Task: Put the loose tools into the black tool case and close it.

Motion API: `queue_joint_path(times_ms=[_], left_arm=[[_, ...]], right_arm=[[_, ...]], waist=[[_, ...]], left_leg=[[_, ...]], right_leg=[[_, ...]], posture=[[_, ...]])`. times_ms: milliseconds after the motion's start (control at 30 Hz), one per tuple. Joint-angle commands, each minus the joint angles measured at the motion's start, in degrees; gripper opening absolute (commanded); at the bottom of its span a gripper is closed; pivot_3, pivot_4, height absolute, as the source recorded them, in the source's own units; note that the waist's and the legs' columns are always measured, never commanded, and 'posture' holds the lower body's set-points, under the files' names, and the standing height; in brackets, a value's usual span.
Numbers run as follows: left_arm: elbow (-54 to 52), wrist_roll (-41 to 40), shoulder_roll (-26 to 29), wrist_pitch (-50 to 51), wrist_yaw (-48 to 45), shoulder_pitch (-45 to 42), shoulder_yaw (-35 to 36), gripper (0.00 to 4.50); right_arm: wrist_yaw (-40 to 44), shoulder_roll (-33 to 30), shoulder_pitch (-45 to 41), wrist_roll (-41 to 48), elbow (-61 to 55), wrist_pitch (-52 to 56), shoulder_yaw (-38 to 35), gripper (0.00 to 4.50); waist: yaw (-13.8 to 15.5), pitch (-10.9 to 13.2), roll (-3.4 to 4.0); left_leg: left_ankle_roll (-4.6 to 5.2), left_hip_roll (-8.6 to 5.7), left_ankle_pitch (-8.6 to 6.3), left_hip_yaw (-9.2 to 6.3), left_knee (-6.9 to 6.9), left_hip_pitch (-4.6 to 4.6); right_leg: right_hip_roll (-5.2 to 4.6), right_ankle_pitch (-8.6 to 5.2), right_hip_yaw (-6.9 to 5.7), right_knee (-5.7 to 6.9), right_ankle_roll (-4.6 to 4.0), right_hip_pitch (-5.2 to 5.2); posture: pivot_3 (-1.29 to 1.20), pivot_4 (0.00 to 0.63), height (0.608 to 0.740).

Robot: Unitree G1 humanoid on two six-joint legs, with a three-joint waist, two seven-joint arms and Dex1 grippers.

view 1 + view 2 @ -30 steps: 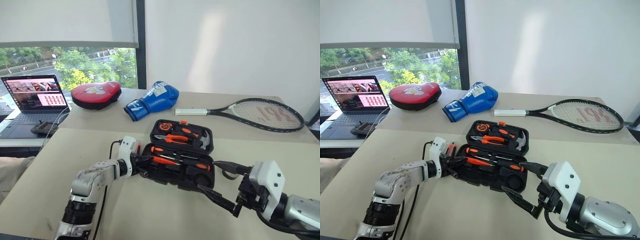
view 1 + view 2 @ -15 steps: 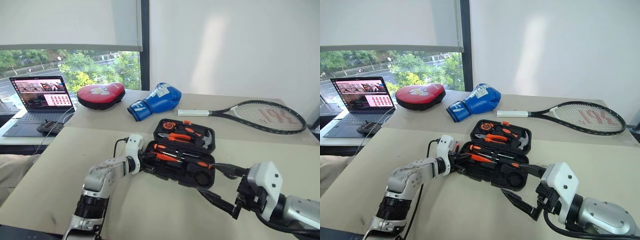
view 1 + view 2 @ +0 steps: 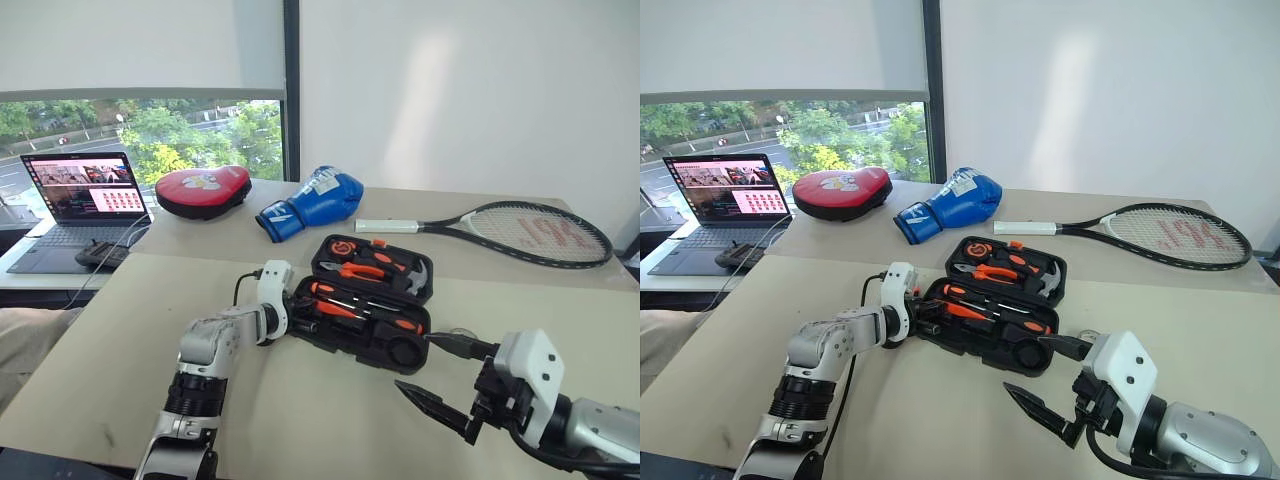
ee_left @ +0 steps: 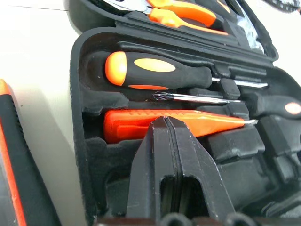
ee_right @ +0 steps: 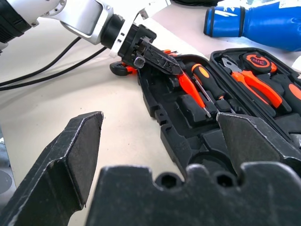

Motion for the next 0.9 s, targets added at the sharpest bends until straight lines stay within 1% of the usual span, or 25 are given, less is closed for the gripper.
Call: queue_joint_path(times_ms=[33, 100, 233, 300, 400, 433, 500, 567, 667, 767, 900], left_arm=[[3.8, -1.1, -2.4, 3.8, 4.5, -2.1, 4.1, 0.01], [4.5, -1.5, -3.0, 4.7, 5.0, -3.0, 5.1, 0.01], [6.0, -4.6, -6.8, 9.9, 10.2, -5.5, 12.6, 0.01], [6.7, -5.2, -7.7, 11.5, 12.0, -6.3, 14.9, 0.01], [6.4, -5.7, -7.9, 12.7, 12.7, -6.7, 15.9, 0.01], [5.1, -6.0, -7.1, 11.6, 10.6, -6.1, 14.3, 0.01], [2.4, -8.2, -6.8, 11.9, 8.6, -5.5, 14.4, 0.01], [1.1, -8.1, -5.7, 12.2, 7.6, -4.7, 13.2, 0.01], [2.9, -6.9, -5.6, 12.6, 8.9, -4.9, 13.0, 0.01], [4.4, -6.9, -7.1, 13.7, 11.3, -5.8, 14.8, 0.01], [8.7, -7.4, -10.0, 14.8, 16.4, -10.0, 20.2, 0.01]], right_arm=[[0.1, 0.4, 0.4, -0.8, -1.5, -1.7, -0.5, 4.50], [0.1, 0.5, 0.3, -1.0, -1.5, -1.7, -0.3, 4.50], [-0.2, 0.8, -0.2, -1.2, -1.7, -1.5, 0.3, 4.50], [-0.3, 0.9, -0.3, -1.3, -1.7, -1.4, 0.5, 4.50], [-0.5, 1.0, -0.2, -1.1, -2.0, -1.3, 0.4, 4.50], [-0.5, 1.0, -0.1, -1.1, -2.1, -1.2, 0.5, 4.50], [-0.6, 1.1, 0.0, -1.1, -2.1, -1.3, 0.5, 4.50], [-0.5, 1.2, 0.2, -1.2, -2.1, -1.4, 0.4, 4.50], [-0.6, 1.2, -0.3, -1.5, -1.7, -1.4, 1.2, 4.50], [-0.8, 1.3, -0.6, -1.6, -1.7, -1.4, 1.7, 4.50], [-0.5, 1.2, -0.4, -1.7, -1.7, -1.5, 1.6, 4.50]], waist=[[0.1, 0.0, -0.01], [0.0, 0.0, -0.01], [0.1, 0.0, -0.02], [0.1, 0.0, -0.03], [0.0, 0.0, -0.04], [-0.1, 0.0, -0.04], [-0.2, 0.0, -0.04], [-0.5, 0.0, -0.07], [-0.6, 0.1, -0.08], [-0.5, 0.1, -0.08], [-0.1, 0.1, -0.09]], left_leg=[[0.00, 0.00, 0.00, 0.00, 0.01, -0.01], [0.01, -0.01, 0.00, 0.00, 0.02, -0.03], [0.01, -0.03, 0.00, 0.00, 0.01, -0.06], [0.01, -0.03, 0.00, 0.00, 0.01, -0.08], [0.01, -0.04, 0.00, 0.00, 0.00, -0.09], [0.01, -0.04, 0.00, 0.00, 0.00, -0.08], [0.00, -0.03, 0.00, 0.00, -0.01, -0.11], [-0.01, -0.03, 0.00, 0.00, -0.02, -0.15], [-0.03, -0.03, 0.00, 0.00, -0.12, -0.17], [-0.04, -0.03, 0.00, 0.00, -0.25, -0.16], [-0.03, -0.03, 0.00, -0.04, -0.27, -0.17]], right_leg=[[0.00, 0.01, 0.00, 0.00, 0.01, 0.00], [0.04, 0.01, -0.01, -0.01, 0.03, -0.02], [0.11, 0.01, -0.03, -0.01, 0.04, -0.05], [0.09, 0.01, -0.03, -0.04, 0.04, -0.05], [0.10, 0.02, -0.04, -0.05, 0.06, -0.06], [0.11, 0.02, -0.03, -0.05, 0.06, -0.06], [0.11, 0.02, -0.04, -0.05, 0.06, -0.10], [0.09, 0.02, -0.02, -0.05, 0.05, -0.15], [0.05, 0.03, 0.00, -0.08, 0.03, -0.21], [-0.01, 0.04, 0.00, -0.25, 0.01, -0.19], [-0.04, 0.09, -0.01, -0.47, 0.03, -0.10]], posture=[[0.00, 0.150, 0.740], [0.00, 0.150, 0.740], [0.00, 0.150, 0.740], [0.00, 0.150, 0.740], [0.00, 0.150, 0.740], [0.00, 0.150, 0.740], [0.00, 0.150, 0.740], [0.00, 0.150, 0.740], [0.00, 0.150, 0.740], [0.00, 0.150, 0.740], [0.00, 0.150, 0.740]])
